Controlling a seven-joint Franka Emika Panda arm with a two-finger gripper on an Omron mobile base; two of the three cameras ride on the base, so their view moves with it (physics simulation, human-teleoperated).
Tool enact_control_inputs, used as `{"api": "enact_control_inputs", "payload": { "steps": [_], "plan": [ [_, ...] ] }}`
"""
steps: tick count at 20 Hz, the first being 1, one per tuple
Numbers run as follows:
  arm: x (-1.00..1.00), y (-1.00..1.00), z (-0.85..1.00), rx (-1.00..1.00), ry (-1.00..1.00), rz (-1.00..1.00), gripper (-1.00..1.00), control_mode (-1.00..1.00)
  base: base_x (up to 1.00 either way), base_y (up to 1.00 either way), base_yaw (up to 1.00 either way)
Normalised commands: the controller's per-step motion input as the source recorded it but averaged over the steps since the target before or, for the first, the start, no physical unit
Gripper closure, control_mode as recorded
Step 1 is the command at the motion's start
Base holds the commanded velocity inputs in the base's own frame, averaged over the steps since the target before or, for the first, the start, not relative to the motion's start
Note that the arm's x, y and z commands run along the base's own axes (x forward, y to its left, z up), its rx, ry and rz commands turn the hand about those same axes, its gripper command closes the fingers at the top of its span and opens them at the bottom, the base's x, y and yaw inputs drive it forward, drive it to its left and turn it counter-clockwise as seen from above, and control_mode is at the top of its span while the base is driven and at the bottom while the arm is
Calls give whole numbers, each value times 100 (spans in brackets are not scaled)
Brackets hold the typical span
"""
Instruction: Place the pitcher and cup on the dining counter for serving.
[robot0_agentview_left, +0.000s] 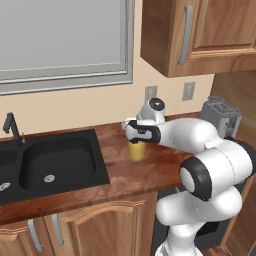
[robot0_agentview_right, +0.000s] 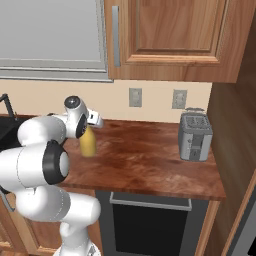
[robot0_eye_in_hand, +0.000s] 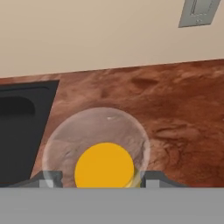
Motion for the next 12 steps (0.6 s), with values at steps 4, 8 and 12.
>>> {"api": "enact_control_inputs", "payload": {
  "steps": [4, 8, 12],
  "plan": [
    [0, 0, 0, 0, -2, 0, 100, -100, 0, 0, 0],
    [0, 0, 0, 0, 0, 0, 100, -100, 0, 0, 0],
    [-25, -1, 13, 0, -9, 0, 100, -100, 0, 0, 0]
  ]
}}
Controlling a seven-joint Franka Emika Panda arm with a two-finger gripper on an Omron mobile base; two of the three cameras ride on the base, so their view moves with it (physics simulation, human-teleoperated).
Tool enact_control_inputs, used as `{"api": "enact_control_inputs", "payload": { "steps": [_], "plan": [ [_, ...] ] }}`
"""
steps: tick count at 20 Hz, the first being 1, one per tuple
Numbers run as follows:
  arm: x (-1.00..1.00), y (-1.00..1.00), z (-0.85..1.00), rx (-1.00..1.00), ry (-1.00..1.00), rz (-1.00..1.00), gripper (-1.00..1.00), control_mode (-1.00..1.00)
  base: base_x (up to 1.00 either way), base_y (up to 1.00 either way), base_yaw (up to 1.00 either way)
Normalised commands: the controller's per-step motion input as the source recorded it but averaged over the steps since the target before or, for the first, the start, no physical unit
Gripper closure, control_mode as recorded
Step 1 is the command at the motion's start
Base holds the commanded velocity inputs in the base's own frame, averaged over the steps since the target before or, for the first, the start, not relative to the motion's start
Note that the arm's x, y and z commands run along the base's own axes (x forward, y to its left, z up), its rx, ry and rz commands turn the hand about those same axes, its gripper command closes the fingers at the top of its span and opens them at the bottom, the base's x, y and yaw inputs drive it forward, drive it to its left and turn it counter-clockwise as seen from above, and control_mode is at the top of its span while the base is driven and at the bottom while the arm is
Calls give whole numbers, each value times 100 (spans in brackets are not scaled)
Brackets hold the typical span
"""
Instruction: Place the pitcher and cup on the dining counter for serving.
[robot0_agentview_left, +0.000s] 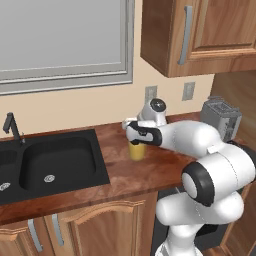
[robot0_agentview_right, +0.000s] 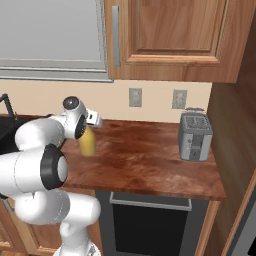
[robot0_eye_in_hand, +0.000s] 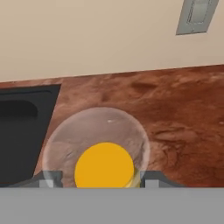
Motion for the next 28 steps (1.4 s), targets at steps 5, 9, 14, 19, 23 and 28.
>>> {"api": "enact_control_inputs", "payload": {
  "steps": [5, 9, 14, 19, 23, 28],
  "plan": [
    [-51, 0, 67, 0, -15, 0, 100, -100, 0, 0, 0],
    [-56, 0, 93, 0, -20, 0, 100, -100, 0, 0, 0],
    [-71, 0, 99, 0, -6, 5, 100, -100, 0, 0, 0],
    [-66, -4, 73, 2, 8, 8, 100, -100, 0, 0, 0],
    [-48, -9, 48, 2, 10, 11, 100, -100, 0, 0, 0],
    [-49, -4, 8, 0, -3, 7, 100, -100, 0, 0, 0]
  ]
}}
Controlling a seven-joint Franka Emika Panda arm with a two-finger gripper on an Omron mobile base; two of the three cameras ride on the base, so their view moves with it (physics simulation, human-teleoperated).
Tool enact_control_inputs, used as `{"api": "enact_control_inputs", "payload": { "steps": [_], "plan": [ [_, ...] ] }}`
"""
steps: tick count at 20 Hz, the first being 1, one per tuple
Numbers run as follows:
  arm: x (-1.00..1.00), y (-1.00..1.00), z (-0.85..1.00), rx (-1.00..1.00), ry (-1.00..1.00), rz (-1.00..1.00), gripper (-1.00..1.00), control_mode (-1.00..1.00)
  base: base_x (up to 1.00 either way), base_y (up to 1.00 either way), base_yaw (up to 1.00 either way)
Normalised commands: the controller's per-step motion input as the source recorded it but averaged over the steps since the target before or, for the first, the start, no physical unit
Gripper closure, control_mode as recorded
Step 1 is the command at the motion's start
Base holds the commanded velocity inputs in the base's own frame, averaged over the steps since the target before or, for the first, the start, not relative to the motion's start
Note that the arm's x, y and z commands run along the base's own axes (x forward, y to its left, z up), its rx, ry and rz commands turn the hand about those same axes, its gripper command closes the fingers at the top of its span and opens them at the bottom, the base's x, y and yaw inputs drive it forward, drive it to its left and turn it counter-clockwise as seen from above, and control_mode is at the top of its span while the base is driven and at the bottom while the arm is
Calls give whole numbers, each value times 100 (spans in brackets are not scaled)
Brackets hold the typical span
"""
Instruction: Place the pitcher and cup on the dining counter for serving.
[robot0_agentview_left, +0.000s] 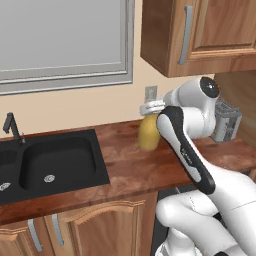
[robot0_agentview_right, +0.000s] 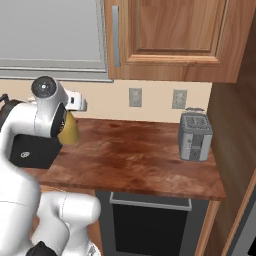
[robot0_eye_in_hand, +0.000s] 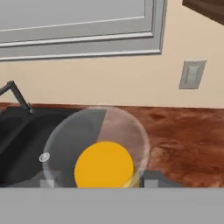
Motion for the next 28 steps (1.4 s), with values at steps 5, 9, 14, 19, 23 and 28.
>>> {"api": "enact_control_inputs", "payload": {
  "steps": [5, 9, 14, 19, 23, 28],
  "plan": [
    [0, 0, 0, 0, 0, 0, 100, 100, -90, 1, 29],
    [0, 0, 0, 0, 0, 0, 100, 100, -88, 24, 63],
    [0, 0, 0, 0, 0, 0, 100, 100, -52, 48, 83],
    [0, 0, 0, 0, 0, 0, 100, 100, -10, 62, 93],
    [0, 0, 0, 0, 0, 0, 100, 100, -3, 52, 96],
    [0, 0, 0, 0, 0, 0, 100, 100, -2, 46, 98]
  ]
}}
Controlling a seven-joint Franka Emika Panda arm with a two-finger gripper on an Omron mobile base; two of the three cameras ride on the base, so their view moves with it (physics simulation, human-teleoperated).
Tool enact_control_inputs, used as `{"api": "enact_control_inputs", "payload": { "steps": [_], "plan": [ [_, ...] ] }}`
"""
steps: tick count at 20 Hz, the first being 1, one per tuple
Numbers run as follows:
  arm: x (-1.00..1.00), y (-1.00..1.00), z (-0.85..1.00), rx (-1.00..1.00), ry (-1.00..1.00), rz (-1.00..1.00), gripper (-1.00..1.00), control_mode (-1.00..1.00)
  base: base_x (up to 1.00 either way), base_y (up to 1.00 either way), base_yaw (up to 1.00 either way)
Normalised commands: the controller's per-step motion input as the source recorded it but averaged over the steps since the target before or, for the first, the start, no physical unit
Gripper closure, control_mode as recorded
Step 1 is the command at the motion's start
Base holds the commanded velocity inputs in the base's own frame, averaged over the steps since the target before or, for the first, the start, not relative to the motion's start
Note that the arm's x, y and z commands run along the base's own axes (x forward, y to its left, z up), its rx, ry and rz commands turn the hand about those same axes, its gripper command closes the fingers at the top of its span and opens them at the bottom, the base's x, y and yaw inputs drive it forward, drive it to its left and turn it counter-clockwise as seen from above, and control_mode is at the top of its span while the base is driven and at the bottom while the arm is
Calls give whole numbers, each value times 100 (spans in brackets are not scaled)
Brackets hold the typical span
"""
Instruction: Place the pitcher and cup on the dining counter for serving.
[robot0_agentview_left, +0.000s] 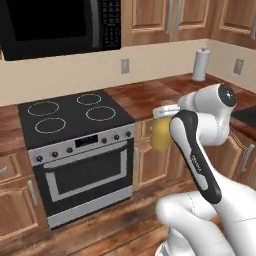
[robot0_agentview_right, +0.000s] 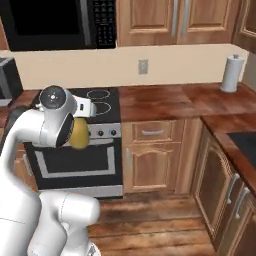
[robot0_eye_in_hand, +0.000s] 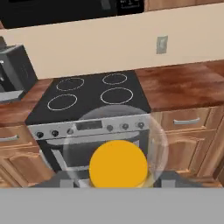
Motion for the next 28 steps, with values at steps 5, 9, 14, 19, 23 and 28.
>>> {"api": "enact_control_inputs", "payload": {
  "steps": [5, 9, 14, 19, 23, 28],
  "plan": [
    [0, 0, 0, 0, 0, 0, 100, 100, 0, 43, 98],
    [0, 0, 0, 0, 0, 0, 100, 100, 0, 43, 97],
    [0, 0, 0, 0, 0, 0, 100, 100, 0, 47, 94],
    [0, 0, 0, 0, 0, 0, 100, 100, 2, 53, 88],
    [0, 0, 0, 0, 0, 0, 100, 100, 45, 51, 73],
    [0, 0, 0, 0, 0, 0, 100, 100, 98, 30, 49]
  ]
}}
